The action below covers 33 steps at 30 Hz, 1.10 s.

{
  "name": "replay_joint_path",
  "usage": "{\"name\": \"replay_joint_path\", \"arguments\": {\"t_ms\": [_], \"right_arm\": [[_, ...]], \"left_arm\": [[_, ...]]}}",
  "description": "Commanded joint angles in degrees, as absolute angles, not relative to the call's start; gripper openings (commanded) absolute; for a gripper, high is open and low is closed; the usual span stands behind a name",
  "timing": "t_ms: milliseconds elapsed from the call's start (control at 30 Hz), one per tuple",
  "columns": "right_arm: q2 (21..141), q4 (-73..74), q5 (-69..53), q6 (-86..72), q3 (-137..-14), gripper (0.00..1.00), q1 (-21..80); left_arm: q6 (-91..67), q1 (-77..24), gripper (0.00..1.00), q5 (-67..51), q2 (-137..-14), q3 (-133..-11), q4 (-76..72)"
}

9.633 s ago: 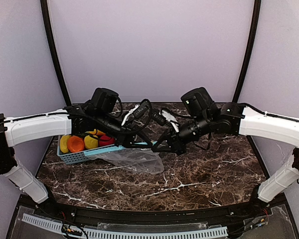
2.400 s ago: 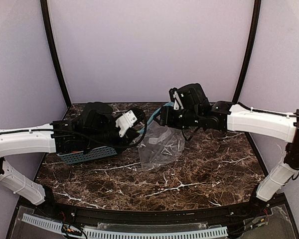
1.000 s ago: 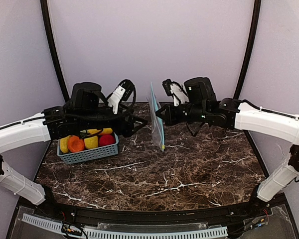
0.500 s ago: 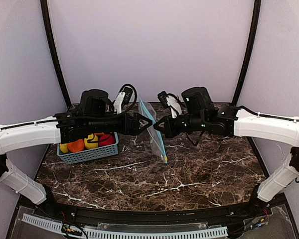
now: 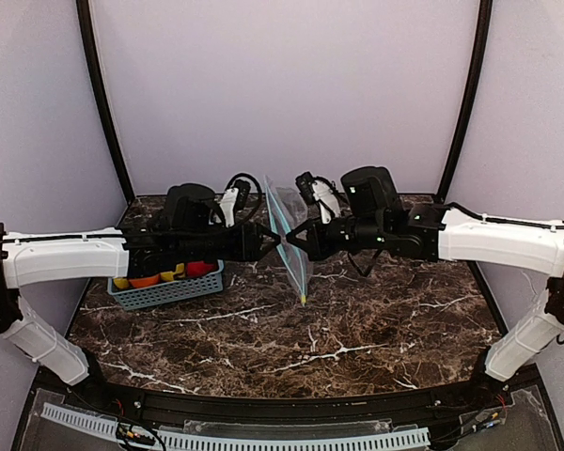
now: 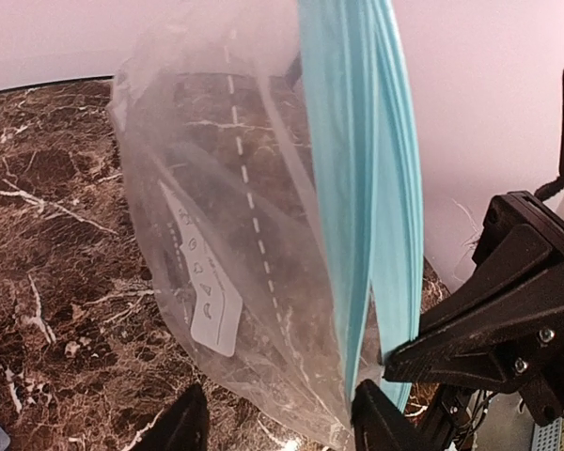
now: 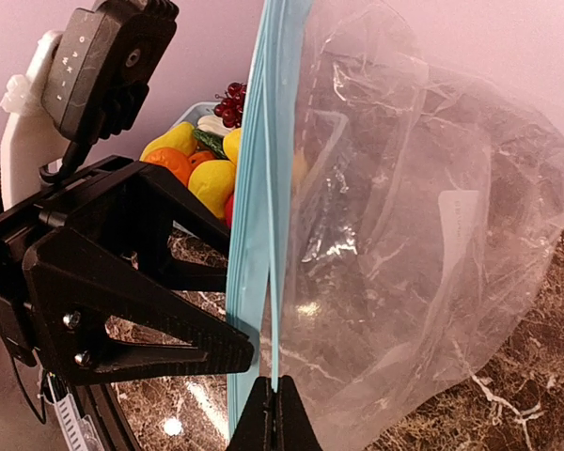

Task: Place the food in the zip-top bag and seal the zipper
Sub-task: Pass from the right arm to the left

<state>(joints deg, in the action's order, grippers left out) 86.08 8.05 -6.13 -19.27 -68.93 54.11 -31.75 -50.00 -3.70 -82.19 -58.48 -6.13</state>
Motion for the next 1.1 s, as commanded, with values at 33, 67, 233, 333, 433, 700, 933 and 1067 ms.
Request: {"name": "replay_joint_path", "arguments": {"t_ms": [33, 67, 233, 333, 433, 700, 933, 1067], "right_arm": [[87.7, 7.7, -2.2, -18.4, -70.0, 0.0, 55.6], [87.7, 7.8, -1.7, -18.3, -70.0, 0.0, 55.7], [87.5, 9.3, 3.1, -18.3, -70.3, 0.0, 56.0], [87.2, 9.9, 4.7, -17.9, -70.3, 0.0, 56.1], [86.8, 10.8, 6.2, -17.6, -70.3, 0.0, 56.2], [86.5, 11.5, 7.1, -17.2, -70.2, 0.0, 56.4], [86.9, 9.7, 5.0, -17.5, -70.1, 0.0, 56.5], [87.1, 8.6, 3.8, -17.1, -70.0, 0.0, 56.8]], "left_arm": [[-32.7, -49.7, 0.44, 2.1, -82.3, -55.8, -7.4], [-33.0, -49.7, 0.43, 2.5, -82.3, -55.5, -7.8], [-32.8, -49.7, 0.24, 4.3, -82.4, -54.6, -8.5], [-32.5, -49.7, 0.16, 5.4, -82.6, -54.5, -8.4], [-32.6, -49.4, 0.06, 5.9, -82.7, -54.4, -9.0], [-33.1, -49.1, 0.18, -0.6, -82.8, -53.0, -16.8], [-35.2, -49.1, 0.51, -7.0, -82.5, -53.1, -22.3], [-35.6, -49.0, 0.55, -5.4, -83.2, -53.9, -21.6]]}}
